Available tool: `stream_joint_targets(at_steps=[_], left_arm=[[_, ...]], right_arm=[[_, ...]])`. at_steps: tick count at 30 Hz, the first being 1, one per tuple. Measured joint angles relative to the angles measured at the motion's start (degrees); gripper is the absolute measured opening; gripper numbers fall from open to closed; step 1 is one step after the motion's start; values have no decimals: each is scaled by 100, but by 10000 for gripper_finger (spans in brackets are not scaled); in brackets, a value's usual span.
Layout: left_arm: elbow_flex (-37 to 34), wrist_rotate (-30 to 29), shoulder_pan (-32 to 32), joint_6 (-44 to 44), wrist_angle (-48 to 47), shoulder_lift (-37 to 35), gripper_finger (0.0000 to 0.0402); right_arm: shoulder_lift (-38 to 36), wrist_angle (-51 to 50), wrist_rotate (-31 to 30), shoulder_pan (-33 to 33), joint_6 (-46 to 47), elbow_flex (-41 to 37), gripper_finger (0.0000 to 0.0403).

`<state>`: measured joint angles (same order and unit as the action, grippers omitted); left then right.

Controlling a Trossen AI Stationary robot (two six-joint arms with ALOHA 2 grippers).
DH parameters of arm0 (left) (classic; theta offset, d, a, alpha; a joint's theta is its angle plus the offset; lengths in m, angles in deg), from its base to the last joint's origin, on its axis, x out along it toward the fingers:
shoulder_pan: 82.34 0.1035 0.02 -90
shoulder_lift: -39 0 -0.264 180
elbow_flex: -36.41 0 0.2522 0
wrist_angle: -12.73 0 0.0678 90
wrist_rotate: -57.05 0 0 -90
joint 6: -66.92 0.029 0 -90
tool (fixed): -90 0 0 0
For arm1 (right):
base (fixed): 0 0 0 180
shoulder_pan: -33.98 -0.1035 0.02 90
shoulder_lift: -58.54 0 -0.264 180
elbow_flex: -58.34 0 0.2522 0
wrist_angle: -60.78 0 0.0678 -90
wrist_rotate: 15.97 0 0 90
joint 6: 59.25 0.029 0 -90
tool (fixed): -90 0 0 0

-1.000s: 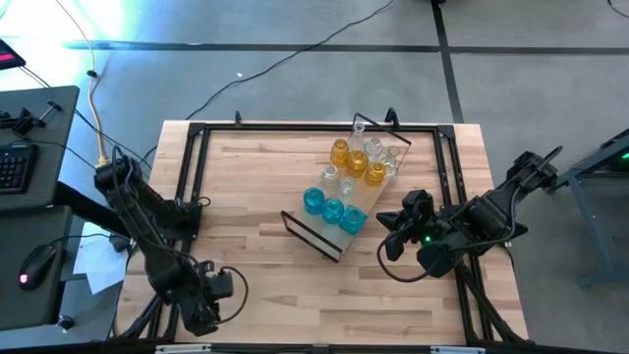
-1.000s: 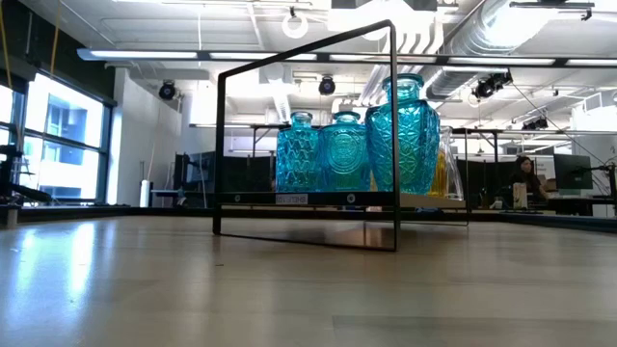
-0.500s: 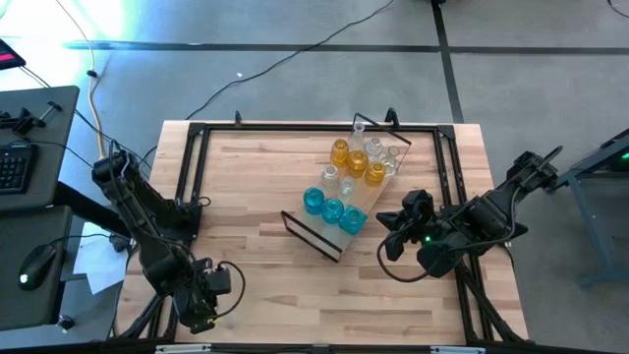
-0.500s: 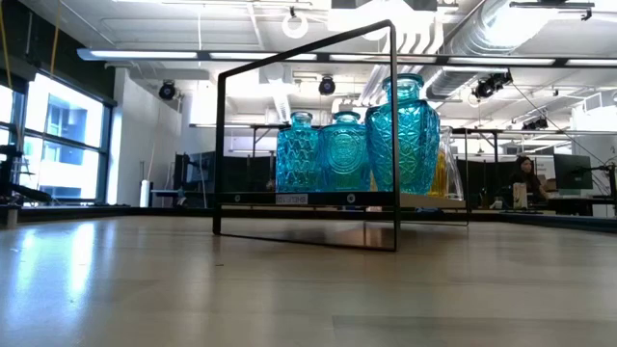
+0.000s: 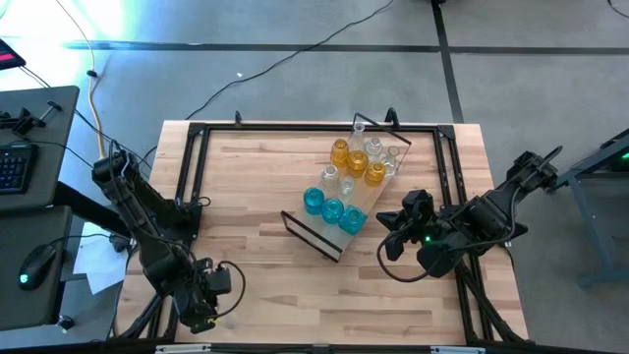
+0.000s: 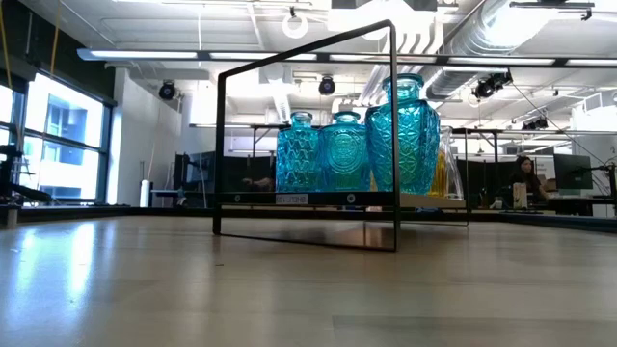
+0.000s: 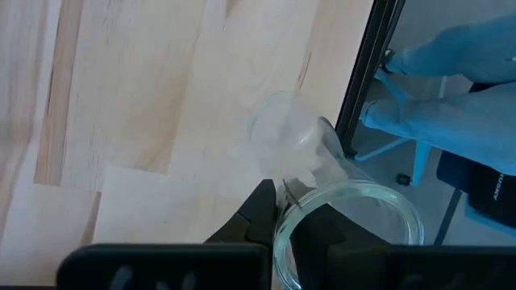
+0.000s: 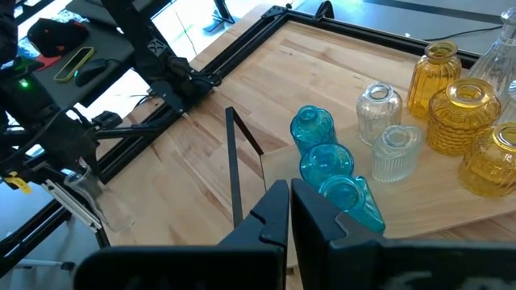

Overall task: Sort vases onto shelf
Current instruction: Put the transparent vase on the shelf and align with the other transparent vase

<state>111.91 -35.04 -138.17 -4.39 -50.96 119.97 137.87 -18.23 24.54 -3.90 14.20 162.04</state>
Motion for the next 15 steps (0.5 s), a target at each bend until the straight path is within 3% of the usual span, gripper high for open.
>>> stream_joint_targets(at_steps=[7,15], left_arm=[[58,50,375,201,-155,-162,11],[788,-441,1457,1295,-1153,-759,11]], right_arm=[[0,0,0,1,0,-1,0],[0,0,24,1,0,-1,0]])
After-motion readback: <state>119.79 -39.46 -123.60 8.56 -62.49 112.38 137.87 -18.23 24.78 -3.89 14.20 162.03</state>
